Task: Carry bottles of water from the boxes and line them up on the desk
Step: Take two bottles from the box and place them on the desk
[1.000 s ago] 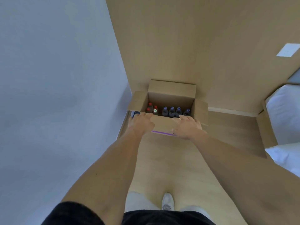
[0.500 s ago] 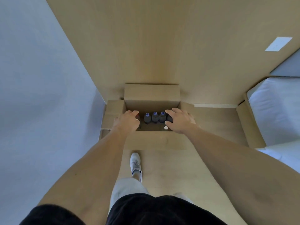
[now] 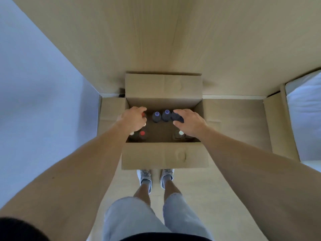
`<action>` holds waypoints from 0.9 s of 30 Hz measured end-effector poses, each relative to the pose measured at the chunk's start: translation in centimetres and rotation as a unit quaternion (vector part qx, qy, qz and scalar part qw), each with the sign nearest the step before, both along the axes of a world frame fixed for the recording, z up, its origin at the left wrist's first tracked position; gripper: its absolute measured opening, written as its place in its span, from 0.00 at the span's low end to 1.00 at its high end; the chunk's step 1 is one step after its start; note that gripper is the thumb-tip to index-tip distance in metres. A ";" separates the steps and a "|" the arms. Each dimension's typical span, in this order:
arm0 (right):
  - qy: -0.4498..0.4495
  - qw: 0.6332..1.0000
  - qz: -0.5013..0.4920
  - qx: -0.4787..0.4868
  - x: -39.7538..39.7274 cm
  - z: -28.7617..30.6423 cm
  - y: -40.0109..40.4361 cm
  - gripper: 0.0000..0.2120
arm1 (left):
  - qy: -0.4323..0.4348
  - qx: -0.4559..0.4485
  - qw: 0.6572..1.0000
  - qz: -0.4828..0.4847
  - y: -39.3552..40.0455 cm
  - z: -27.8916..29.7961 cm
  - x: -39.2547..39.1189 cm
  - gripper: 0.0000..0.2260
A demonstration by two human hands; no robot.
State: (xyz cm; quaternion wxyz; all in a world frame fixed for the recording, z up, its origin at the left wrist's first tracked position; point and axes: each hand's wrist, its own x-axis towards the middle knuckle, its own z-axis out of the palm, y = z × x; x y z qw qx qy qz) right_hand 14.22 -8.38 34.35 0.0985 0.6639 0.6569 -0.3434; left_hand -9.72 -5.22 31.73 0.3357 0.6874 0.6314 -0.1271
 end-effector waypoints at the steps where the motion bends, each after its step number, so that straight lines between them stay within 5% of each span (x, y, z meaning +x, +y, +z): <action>1: 0.002 1.000 -0.004 -0.002 0.4 -1.1 0.4 0.25 | 0.001 -0.007 1.000 0.007 0.4 -1.1 -0.2 0.24; 27: -0.143 0.977 0.015 -0.155 10.8 -32.9 3.0 0.30 | -0.035 -0.142 0.981 -0.126 1.2 -32.8 17.5 0.30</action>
